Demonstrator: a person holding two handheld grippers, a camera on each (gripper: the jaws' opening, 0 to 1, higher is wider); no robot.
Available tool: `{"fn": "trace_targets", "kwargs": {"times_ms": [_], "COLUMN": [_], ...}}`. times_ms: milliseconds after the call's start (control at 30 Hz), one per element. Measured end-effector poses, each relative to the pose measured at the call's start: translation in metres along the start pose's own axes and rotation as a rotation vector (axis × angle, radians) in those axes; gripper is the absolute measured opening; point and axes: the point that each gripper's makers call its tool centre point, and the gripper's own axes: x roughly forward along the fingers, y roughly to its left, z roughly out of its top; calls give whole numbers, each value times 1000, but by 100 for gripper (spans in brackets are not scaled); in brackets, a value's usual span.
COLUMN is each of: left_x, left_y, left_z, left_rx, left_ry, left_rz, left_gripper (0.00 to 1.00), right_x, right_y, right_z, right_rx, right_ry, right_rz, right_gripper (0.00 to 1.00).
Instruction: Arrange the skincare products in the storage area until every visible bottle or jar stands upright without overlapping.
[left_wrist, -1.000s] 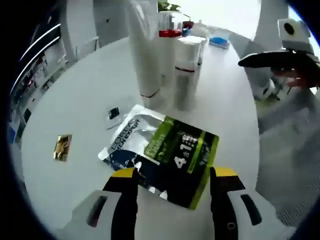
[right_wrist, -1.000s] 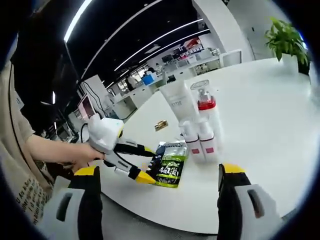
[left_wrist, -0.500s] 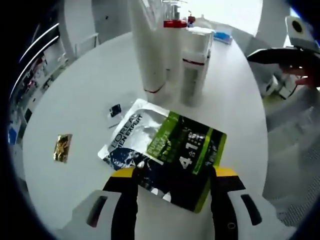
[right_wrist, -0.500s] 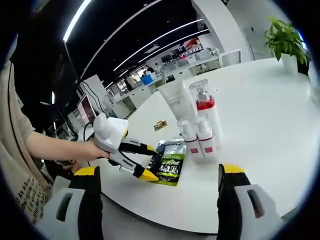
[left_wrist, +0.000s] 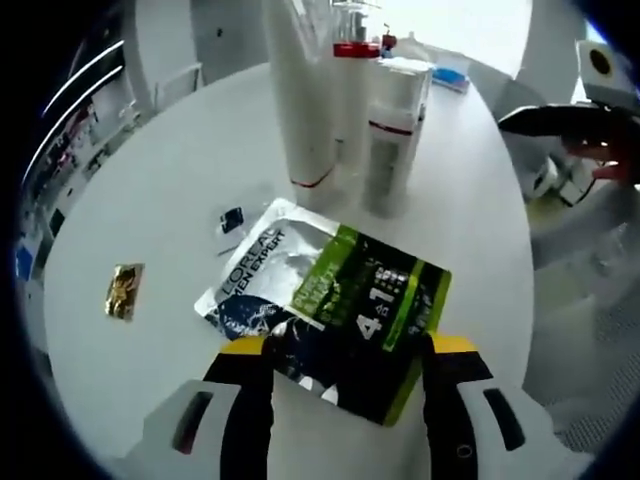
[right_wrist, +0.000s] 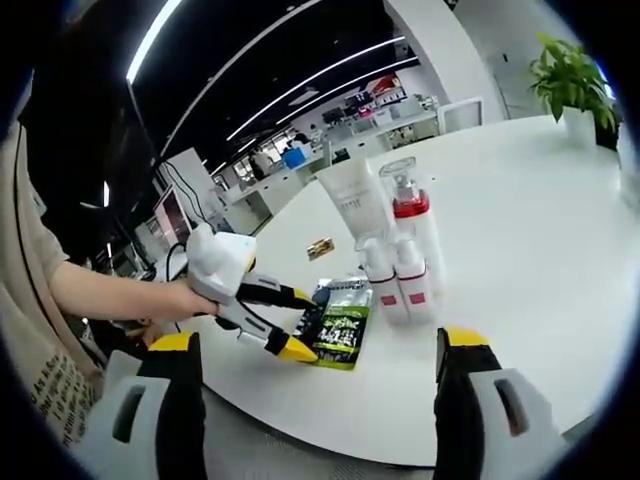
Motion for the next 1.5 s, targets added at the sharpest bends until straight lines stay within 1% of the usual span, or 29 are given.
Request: {"fn": "trace_targets", "kwargs": {"times_ms": [233, 400, 600, 767, 1000, 1067, 1167, 1500], "left_x": [-12, -22, -35, -49, -72, -78, -88, -111], "left_y": [1, 1, -7, -10, -18, -22, -26, -28], "left_z": [3, -1, -12, -24, -41, -43, -47, -59], "left_rx": [-16, -37, -63, -112, -191, -222, -236, -330], "left_ry": [-19, -27, -31, -43, -61, -74, -86, -130], "left_rz": [11, 29, 42, 66, 100, 105, 120, 154], "left_gripper": [58, 60, 64, 67, 70, 73, 74, 81], "right_x": [0, 1, 1, 0, -1, -2, -2, -3], "right_y": [2, 5, 8, 10, 14, 14, 15, 14], "right_z": [-2, -4, -6, -5, -8, -8, -9, -10], "right_rx": [-22, -55, -88, -100, -121, -127, -136, -145], "right_ry": [16, 27, 35, 28, 37, 38, 42, 44], "right_rz": [5, 8, 16, 17, 33, 35, 38, 38], "right_gripper": [97, 97, 96, 96, 96, 96, 96, 95]}}
